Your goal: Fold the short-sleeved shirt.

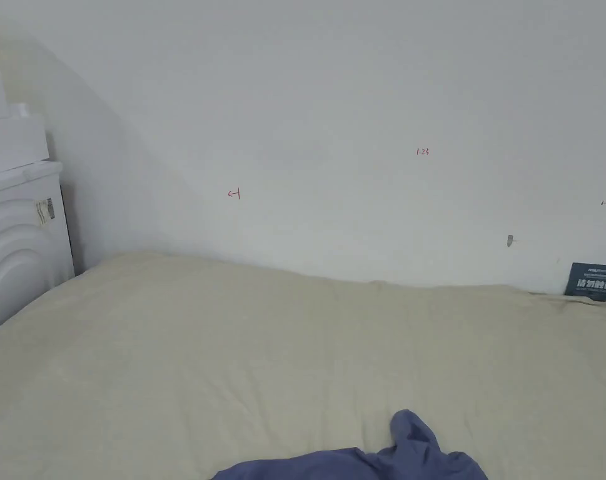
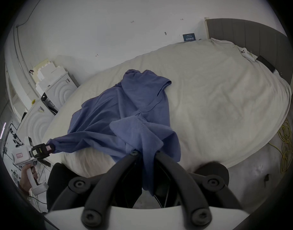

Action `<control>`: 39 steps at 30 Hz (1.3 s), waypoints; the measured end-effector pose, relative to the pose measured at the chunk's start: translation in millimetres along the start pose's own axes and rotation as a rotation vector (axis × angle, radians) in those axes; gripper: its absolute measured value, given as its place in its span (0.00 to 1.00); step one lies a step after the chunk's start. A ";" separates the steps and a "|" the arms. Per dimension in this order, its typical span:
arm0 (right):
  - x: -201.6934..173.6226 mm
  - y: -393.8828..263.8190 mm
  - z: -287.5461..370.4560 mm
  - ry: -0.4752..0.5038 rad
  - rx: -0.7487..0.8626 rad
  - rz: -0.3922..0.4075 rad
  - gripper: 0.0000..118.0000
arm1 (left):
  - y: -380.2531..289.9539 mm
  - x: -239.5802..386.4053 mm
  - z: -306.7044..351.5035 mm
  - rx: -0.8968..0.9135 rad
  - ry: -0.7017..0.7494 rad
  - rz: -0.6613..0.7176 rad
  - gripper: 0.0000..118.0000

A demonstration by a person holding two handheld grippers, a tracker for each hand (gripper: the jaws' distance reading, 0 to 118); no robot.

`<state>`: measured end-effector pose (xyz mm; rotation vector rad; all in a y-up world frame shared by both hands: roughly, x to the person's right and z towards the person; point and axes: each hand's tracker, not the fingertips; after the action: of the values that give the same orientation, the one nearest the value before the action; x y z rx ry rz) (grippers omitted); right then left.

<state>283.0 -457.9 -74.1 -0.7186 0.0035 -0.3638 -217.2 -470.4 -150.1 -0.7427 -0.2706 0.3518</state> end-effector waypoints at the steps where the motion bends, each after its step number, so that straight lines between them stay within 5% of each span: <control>1: -1.3 3.5 -2.9 -0.005 0.021 0.005 0.03 | 0.8 -1.4 -1.3 -0.004 -0.004 -0.007 0.12; 4: -1.7 11.4 -9.5 -0.008 0.036 0.018 0.03 | 3.9 -2.1 -7.2 0.012 0.010 0.000 0.12; 6: -1.3 18.1 -16.5 -0.030 0.032 0.064 0.09 | 6.3 -2.8 -11.9 0.007 0.036 0.001 0.21; 9: 0.2 19.2 -14.4 -0.170 0.056 0.150 0.60 | 12.8 -8.9 -7.0 0.046 0.169 0.000 0.73; 10: 0.8 19.6 -9.1 -0.199 0.090 0.166 0.69 | 15.7 -10.8 -0.1 0.076 0.201 0.003 0.89; 11: 1.2 21.0 -2.2 -0.226 0.123 0.177 0.70 | 18.8 -13.8 8.8 0.103 0.220 0.008 0.94; 15: -6.3 29.7 35.6 -0.260 0.270 0.195 0.70 | 39.0 -4.4 52.7 0.216 0.239 -0.042 0.94; 18: -20.7 38.1 65.7 -0.152 0.459 0.147 0.70 | 49.5 20.5 80.2 0.273 0.233 -0.138 0.94; 21: -36.7 48.7 75.9 -0.058 0.423 0.081 0.70 | 51.9 45.2 99.9 0.348 0.206 -0.188 0.94; 28: -78.8 48.1 65.9 -0.017 0.368 0.223 0.70 | 48.1 87.8 113.5 0.430 0.052 -0.227 0.94; 35: -100.4 36.4 60.9 0.046 0.303 0.254 0.69 | 32.2 101.5 103.8 0.378 0.061 -0.257 0.91; 39: -106.1 26.7 59.3 0.041 0.273 0.306 0.57 | 21.3 97.7 105.0 0.343 0.066 -0.250 0.70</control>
<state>199.7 -366.6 -59.4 -0.4315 0.0998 -0.0822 -171.0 -352.5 -79.5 -0.3758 -0.2299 0.1301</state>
